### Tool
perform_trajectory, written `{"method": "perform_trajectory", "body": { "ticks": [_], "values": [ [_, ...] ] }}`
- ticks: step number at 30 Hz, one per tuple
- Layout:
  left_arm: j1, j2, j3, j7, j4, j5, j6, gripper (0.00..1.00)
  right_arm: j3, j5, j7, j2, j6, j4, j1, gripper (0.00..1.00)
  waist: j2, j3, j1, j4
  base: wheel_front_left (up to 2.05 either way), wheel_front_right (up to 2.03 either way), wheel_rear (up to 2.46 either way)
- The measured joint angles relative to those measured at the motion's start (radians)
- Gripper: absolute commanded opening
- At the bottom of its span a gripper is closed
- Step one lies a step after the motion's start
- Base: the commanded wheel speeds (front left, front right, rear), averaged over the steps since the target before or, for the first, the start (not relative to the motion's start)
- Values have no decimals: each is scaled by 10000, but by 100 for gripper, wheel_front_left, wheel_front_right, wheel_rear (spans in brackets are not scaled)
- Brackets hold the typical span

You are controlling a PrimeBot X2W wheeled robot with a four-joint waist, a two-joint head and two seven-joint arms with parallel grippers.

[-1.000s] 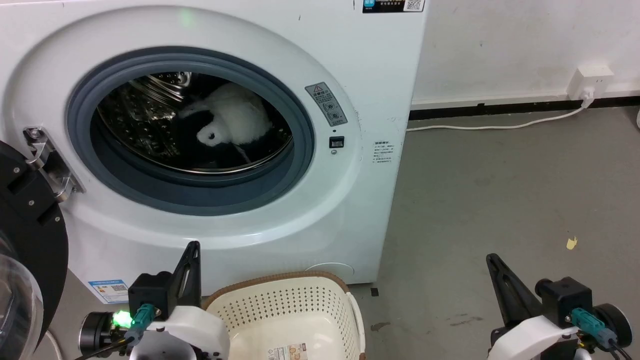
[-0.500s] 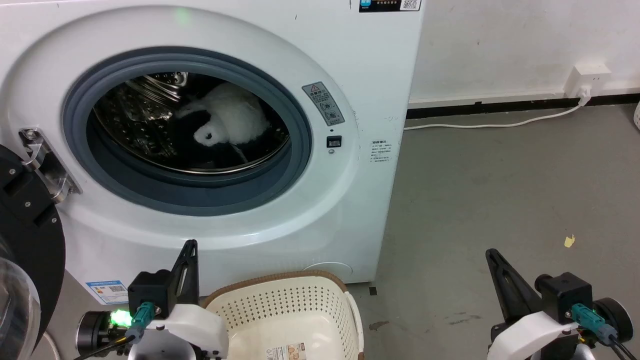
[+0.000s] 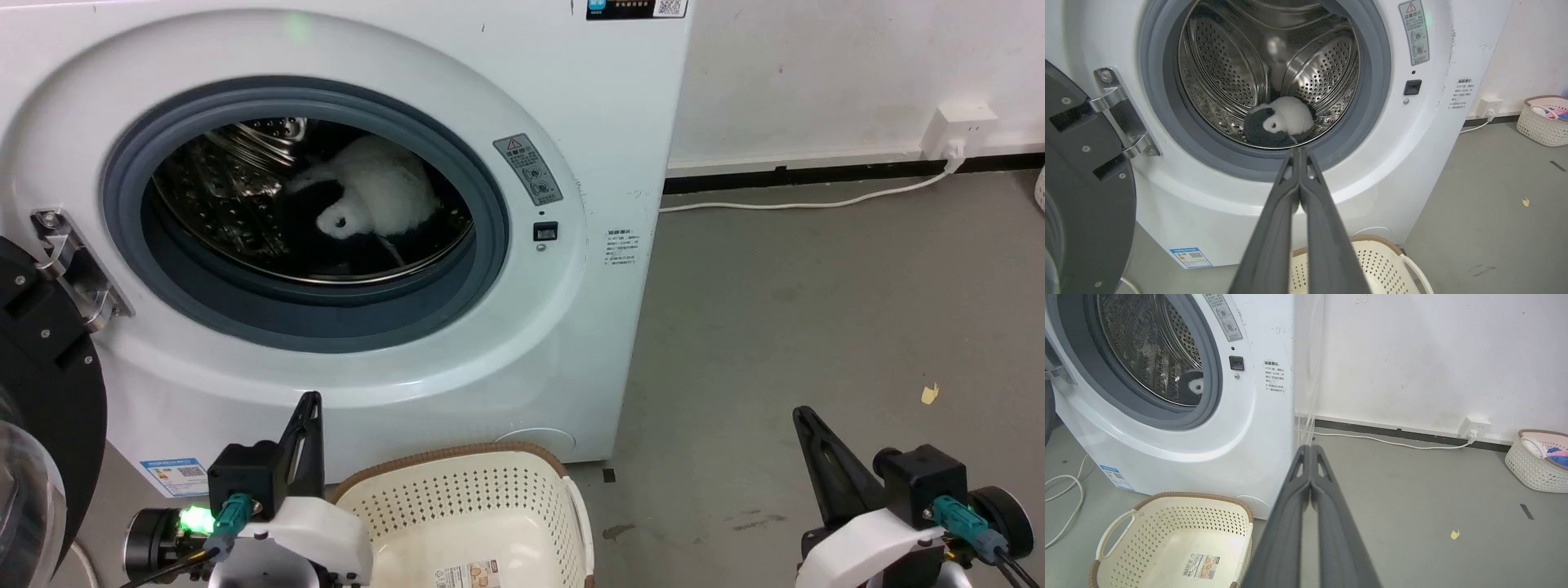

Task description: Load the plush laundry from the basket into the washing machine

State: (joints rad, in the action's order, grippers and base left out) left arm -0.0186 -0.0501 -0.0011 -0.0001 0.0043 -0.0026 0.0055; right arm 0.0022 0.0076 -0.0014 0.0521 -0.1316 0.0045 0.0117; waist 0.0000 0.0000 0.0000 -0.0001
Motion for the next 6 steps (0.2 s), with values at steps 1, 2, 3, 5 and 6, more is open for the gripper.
{"method": "perform_trajectory", "body": {
  "ticks": [1,2,3,5,6],
  "values": [
    [1,0,2,0,0,0,0,0,0,0,0,0,0,0,0,0,0,0,0,0,0,0,0],
    [1,0,2,-2,0,2,0,0,4,0,0,0,0,0,0,0,0,0,0,0,0,0,0],
    [1,0,0,-2,0,2,0,0,2,0,0,0,0,0,0,0,0,0,0,0,0,0,0],
    [1,0,2,0,0,0,0,0,-2,0,0,0,0,0,0,0,0,0,0,0,0,0,0],
    [1,0,4,0,0,0,0,0,0,0,0,0,0,0,0,0,0,0,0,0,0,0,0]
  ]
}}
